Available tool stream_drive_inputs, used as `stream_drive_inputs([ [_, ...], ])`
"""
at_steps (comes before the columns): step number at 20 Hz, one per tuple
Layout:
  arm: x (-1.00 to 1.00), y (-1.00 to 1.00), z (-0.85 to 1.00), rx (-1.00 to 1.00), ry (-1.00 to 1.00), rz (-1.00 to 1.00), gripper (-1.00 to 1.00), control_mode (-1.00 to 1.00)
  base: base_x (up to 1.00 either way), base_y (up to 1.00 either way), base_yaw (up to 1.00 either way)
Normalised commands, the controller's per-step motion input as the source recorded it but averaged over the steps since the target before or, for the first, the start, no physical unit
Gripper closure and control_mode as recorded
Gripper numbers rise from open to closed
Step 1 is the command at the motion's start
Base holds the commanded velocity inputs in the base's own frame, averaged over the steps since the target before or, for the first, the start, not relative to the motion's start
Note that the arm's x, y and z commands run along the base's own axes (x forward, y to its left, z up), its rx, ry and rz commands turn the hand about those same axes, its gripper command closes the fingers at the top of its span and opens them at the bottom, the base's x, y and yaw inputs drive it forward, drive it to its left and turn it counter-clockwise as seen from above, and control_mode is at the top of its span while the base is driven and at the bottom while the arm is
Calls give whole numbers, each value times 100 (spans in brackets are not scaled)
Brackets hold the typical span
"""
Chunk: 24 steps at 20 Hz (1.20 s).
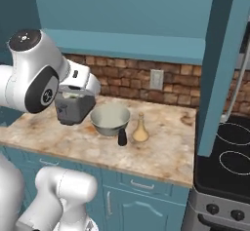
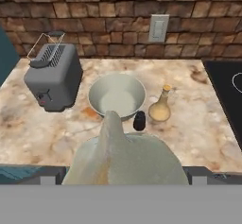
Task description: Retrieve the bottle and the shaker from the cabinet and place them next to the mixing bowl on the counter. Then add garlic from the fridge to the mixing bowl.
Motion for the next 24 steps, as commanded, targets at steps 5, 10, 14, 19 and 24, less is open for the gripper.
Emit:
stream_drive_inputs([
  [5, 0, 0, 0, 0, 0, 0, 100, 100, 51, 14, -32],
  [10, 0, 0, 0, 0, 0, 0, 100, 100, 12, 7, -15],
  [14, 0, 0, 0, 0, 0, 0, 100, 100, 0, 0, 0],
  [19, -6, 0, -5, 0, 0, 0, 100, -100, -14, 0, 0],
  [24, -29, 18, -66, 3, 0, 0, 100, -100, 0, 0, 0],
])
